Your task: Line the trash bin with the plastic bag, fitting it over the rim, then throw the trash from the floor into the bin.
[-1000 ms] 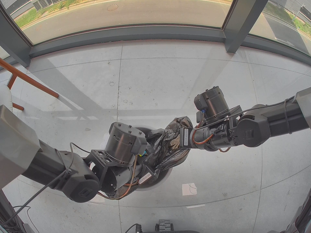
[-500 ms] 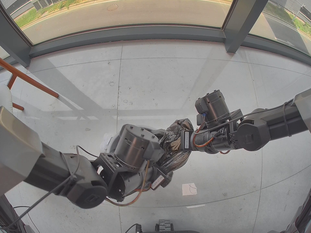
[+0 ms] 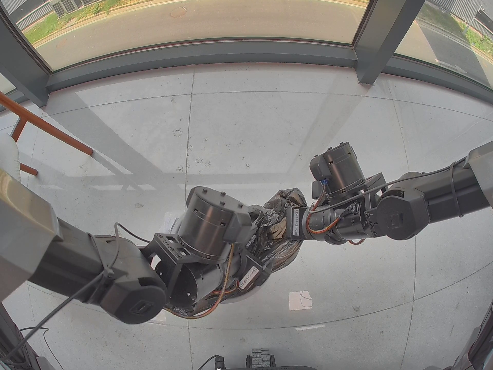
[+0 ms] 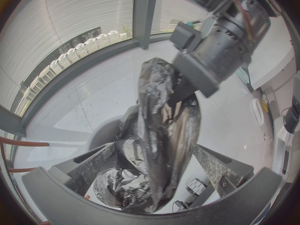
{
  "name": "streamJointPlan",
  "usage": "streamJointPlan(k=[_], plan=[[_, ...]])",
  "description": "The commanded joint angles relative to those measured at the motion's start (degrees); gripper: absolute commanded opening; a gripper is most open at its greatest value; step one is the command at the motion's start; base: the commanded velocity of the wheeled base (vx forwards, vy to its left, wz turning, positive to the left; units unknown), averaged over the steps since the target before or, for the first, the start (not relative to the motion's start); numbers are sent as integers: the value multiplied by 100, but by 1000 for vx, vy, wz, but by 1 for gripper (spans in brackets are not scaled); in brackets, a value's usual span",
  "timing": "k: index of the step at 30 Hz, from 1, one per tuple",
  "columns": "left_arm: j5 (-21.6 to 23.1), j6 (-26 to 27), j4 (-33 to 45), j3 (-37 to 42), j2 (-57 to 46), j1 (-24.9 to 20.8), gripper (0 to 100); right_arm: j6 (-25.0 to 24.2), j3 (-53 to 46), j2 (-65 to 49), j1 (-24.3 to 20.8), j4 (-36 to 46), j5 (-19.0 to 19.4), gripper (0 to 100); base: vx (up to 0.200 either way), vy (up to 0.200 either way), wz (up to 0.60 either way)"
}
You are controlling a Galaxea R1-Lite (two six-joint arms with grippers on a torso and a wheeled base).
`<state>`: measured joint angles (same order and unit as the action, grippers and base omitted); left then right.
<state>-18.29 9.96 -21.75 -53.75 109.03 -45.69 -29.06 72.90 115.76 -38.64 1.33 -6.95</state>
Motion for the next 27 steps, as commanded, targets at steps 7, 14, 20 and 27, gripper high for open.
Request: streamJointPlan(k=[7, 14, 20, 27], plan=[[-96, 6, 13, -4, 320, 148, 100, 94, -4, -10, 15, -1, -70, 0, 0, 0, 0], [-96, 129, -5, 251, 338, 201, 100, 94, -13, -1, 103, -10, -70, 0, 0, 0, 0], [-17, 735, -40, 532, 329, 807, 100, 85, -21, -10, 103, -19, -61, 0, 0, 0, 0], [-17, 876, -49, 497, 338, 966, 100, 85, -39, 17, 94, -265, -61, 0, 0, 0, 0]])
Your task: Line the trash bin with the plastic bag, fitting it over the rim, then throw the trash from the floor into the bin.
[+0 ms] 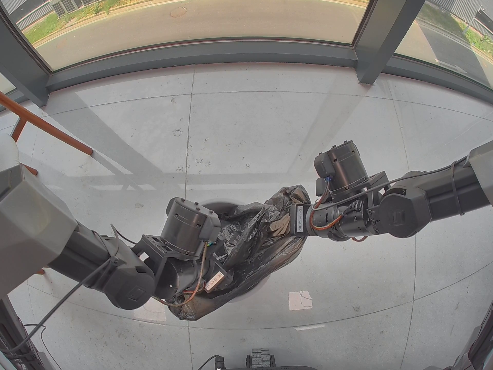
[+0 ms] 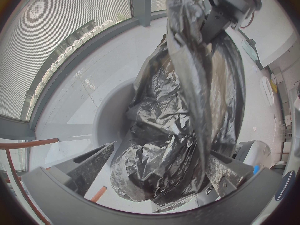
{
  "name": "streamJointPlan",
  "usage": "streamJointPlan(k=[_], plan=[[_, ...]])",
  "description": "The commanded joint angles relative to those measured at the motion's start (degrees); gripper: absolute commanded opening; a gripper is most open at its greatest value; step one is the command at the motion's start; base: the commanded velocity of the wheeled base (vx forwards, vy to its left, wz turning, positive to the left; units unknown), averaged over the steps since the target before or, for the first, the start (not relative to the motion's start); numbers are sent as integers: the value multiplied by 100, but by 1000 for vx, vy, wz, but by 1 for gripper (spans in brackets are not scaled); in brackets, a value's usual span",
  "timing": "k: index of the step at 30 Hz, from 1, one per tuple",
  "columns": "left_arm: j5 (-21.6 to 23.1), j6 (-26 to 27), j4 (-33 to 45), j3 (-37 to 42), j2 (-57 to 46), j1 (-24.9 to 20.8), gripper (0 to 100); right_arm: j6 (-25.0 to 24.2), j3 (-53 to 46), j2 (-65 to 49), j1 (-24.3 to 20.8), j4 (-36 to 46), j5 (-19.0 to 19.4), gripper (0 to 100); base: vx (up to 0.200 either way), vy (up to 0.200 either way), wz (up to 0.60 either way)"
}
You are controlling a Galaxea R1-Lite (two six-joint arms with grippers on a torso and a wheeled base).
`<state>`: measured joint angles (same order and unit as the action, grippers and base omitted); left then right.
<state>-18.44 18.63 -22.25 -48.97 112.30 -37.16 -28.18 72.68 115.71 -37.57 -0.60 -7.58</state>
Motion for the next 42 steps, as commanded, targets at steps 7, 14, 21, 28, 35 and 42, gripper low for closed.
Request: streamJointPlan(k=[7, 14, 21, 28, 35, 42], plan=[[-1, 53, -8, 19, 11, 288, 100, -12, -8, 39, -22, -107, 2, 0, 0, 0, 0], [8, 45, -8, 28, 20, 270, 0, -12, -8, 48, -13, -107, 2, 0, 0, 0, 0], [113, -8, -8, 10, 2, 270, 0, -12, -8, 48, 22, -107, 2, 0, 0, 0, 0], [104, -219, -52, -297, -68, 279, 0, 24, -210, -225, 31, -19, 240, 0, 0, 0, 0], [78, -782, 168, -825, -323, 244, 0, 771, -940, -260, 39, -107, 503, 0, 0, 0, 0], [-1, -1001, 212, 1, -455, -108, 0, 1087, -1907, 127, -22, -1136, 477, 0, 0, 0, 0]])
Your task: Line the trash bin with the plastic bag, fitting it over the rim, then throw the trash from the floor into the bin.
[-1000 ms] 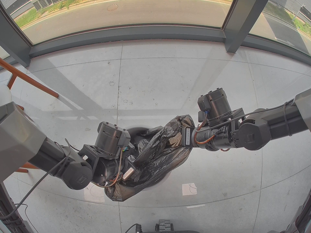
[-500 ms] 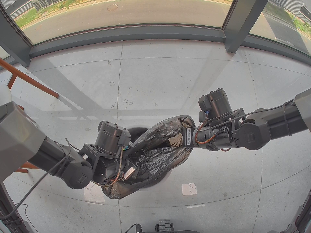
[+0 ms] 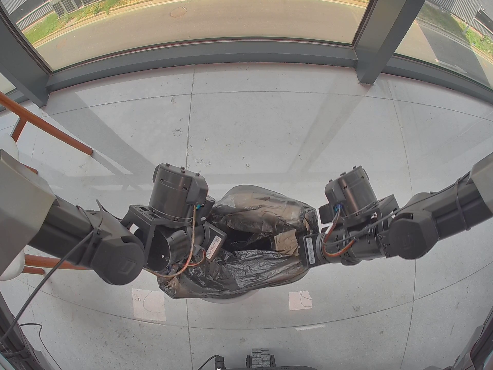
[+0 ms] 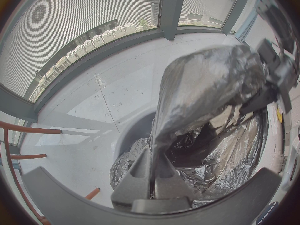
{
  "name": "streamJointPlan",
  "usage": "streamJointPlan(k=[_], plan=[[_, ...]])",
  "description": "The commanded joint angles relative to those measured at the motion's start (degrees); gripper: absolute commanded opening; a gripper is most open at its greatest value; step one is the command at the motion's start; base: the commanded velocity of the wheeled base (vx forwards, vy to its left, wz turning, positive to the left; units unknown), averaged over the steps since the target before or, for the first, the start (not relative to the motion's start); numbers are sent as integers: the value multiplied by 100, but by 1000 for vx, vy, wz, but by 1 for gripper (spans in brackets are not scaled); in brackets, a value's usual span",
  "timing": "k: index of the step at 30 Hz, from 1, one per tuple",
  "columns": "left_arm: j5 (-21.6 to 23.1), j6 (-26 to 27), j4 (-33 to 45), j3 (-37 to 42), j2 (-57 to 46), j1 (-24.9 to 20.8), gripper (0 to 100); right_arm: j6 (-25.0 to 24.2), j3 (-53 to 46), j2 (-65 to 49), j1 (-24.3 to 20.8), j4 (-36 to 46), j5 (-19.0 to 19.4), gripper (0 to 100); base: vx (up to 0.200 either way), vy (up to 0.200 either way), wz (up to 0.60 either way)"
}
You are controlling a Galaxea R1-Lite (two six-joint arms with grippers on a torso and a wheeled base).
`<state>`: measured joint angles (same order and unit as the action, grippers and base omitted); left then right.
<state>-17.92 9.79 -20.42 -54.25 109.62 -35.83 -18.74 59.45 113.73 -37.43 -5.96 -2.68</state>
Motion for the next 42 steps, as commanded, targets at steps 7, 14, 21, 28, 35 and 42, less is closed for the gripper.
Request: streamJointPlan(k=[7, 14, 21, 28, 35, 42], plan=[[-89, -91, -6, 1118, -204, -381, 0, 380, -1331, 844, -46, -2498, -13, 0, 0, 0, 0], [-98, -91, -6, 837, -134, -91, 0, 494, -1375, 1108, 104, -3104, -13, 0, 0, 0, 0], [-247, -118, -24, 424, 7, 173, 0, 626, -865, 1354, 464, -3561, -13, 0, 0, 0, 0], [-361, -311, -6, -165, 104, 331, 0, 643, -30, 1345, 587, -3508, 22, 0, 0, 0, 0], [-370, -320, -6, -235, 104, 498, 0, 652, 295, 1336, 596, -3526, 57, 0, 0, 0, 0], [-370, -311, -15, -244, 104, 638, 0, 590, 49, 1064, 587, -3544, 330, 100, 0, 0, 0]])
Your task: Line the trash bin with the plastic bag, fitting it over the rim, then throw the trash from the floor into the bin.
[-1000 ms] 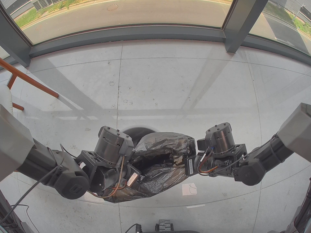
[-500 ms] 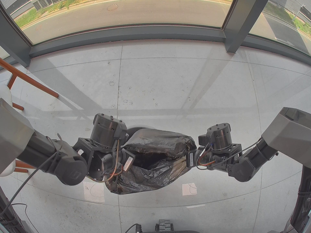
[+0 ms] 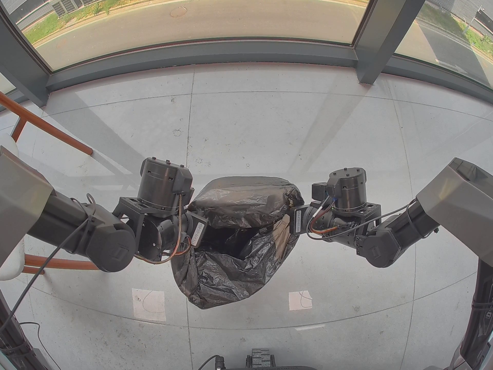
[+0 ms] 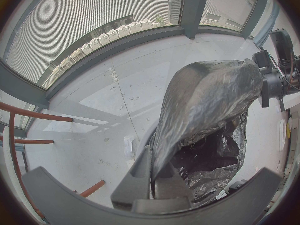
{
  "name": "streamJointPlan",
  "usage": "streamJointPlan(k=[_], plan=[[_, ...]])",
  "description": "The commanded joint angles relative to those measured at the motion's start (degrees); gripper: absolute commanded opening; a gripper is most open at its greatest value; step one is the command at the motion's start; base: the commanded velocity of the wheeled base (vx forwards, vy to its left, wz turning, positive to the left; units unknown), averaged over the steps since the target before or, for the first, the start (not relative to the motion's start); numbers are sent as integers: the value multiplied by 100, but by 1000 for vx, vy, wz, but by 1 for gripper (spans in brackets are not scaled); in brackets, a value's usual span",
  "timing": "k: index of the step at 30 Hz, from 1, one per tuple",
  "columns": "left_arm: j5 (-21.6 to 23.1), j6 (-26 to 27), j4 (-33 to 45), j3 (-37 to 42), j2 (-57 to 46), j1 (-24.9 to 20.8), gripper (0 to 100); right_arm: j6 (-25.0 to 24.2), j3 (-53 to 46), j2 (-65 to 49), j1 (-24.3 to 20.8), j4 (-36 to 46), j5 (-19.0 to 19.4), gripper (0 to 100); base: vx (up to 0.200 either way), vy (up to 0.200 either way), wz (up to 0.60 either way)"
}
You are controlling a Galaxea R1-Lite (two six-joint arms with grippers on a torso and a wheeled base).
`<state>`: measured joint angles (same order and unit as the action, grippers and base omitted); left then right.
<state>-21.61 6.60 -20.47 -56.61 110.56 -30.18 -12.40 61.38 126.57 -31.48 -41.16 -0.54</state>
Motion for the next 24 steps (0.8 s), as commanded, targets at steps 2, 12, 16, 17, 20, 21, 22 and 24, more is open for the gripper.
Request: streamJointPlan(k=[2, 12, 16, 17, 20, 21, 22, 24], plan=[[-1, 0, -10, 1, 1, 109, 0, -61, -407, -573, -25, 20, 449, 100, 0, 0, 0], [43, 61, -1, 247, -69, 751, 0, -61, -1752, -1759, 54, -50, 1310, 100, 0, 0, 0], [52, 96, -10, 309, -8, 1023, 0, -61, -1875, -2014, 159, -68, 1310, 100, 0, 0, 0], [61, 96, -10, 291, 10, 1067, 0, -70, -1884, -2075, 159, -68, 1310, 100, 0, 0, 0], [78, 79, -10, 159, 133, 1050, 0, -70, -1893, -2207, 159, -68, 1310, 100, 0, 0, 0], [70, 70, -10, 115, 177, 1023, 0, -61, -1893, -2234, 151, -68, 1310, 100, 0, 0, 0], [70, 61, -10, 63, 212, 997, 0, -70, -1893, -2278, 151, -68, 1310, 100, 0, 0, 0], [70, 44, -10, -25, 273, 918, 0, -70, -1893, -2339, 151, -68, 1310, 100, 0, 0, 0]])
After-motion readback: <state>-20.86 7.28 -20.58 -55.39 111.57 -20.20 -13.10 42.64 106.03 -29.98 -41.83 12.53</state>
